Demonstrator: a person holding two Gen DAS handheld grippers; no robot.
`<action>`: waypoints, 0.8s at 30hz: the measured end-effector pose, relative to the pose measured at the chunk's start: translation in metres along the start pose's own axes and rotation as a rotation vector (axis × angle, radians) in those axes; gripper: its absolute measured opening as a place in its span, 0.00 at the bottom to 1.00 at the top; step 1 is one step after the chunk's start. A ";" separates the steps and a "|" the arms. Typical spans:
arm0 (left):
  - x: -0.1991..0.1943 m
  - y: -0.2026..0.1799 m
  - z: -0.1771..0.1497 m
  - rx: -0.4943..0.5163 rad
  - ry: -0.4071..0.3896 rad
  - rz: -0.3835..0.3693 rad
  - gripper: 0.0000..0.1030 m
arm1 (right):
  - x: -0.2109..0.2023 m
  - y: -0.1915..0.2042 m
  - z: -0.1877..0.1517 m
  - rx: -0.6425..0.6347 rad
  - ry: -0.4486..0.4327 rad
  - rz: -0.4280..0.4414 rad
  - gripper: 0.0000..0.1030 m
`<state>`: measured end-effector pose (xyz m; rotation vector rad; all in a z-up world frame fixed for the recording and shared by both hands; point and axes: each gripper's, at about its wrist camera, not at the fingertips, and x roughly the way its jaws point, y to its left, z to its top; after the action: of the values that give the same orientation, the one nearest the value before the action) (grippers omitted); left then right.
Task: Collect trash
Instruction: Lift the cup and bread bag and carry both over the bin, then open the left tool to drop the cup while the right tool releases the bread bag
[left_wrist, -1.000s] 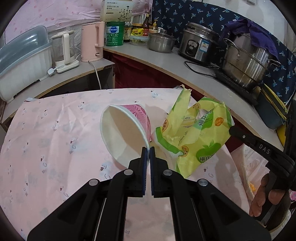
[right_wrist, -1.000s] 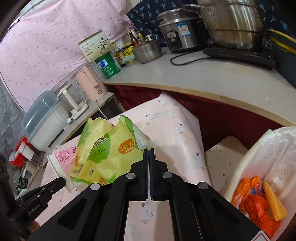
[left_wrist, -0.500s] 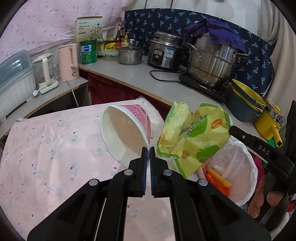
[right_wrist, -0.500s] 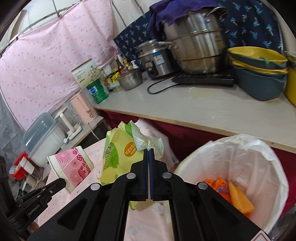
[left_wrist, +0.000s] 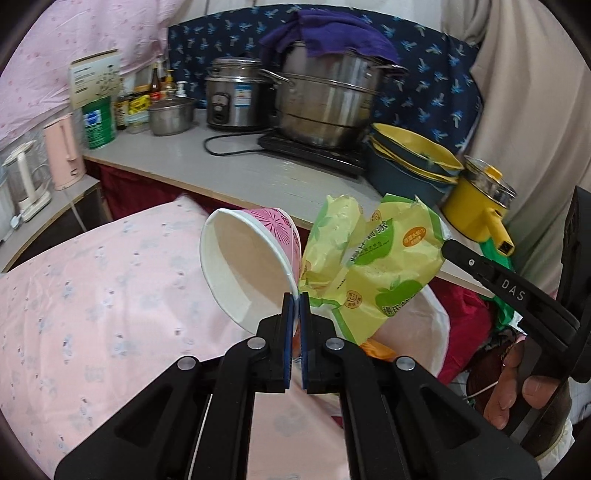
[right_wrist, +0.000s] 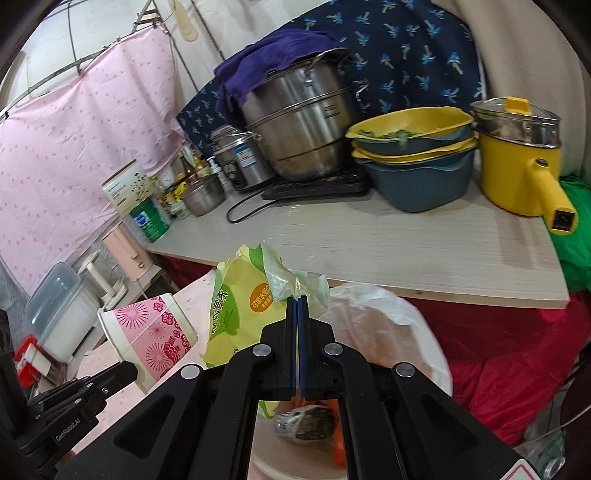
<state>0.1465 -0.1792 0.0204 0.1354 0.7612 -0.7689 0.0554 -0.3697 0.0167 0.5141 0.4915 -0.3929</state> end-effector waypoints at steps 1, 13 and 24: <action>0.004 -0.006 0.000 0.007 0.009 -0.011 0.03 | -0.002 -0.004 -0.001 0.001 -0.002 -0.010 0.01; 0.036 -0.034 -0.008 0.017 0.088 -0.051 0.28 | -0.007 -0.032 -0.005 0.014 0.007 -0.062 0.04; 0.035 -0.027 -0.009 0.014 0.076 -0.001 0.46 | -0.008 -0.026 -0.006 0.008 0.006 -0.046 0.06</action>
<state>0.1395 -0.2158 -0.0055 0.1774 0.8278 -0.7732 0.0345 -0.3852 0.0074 0.5120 0.5084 -0.4380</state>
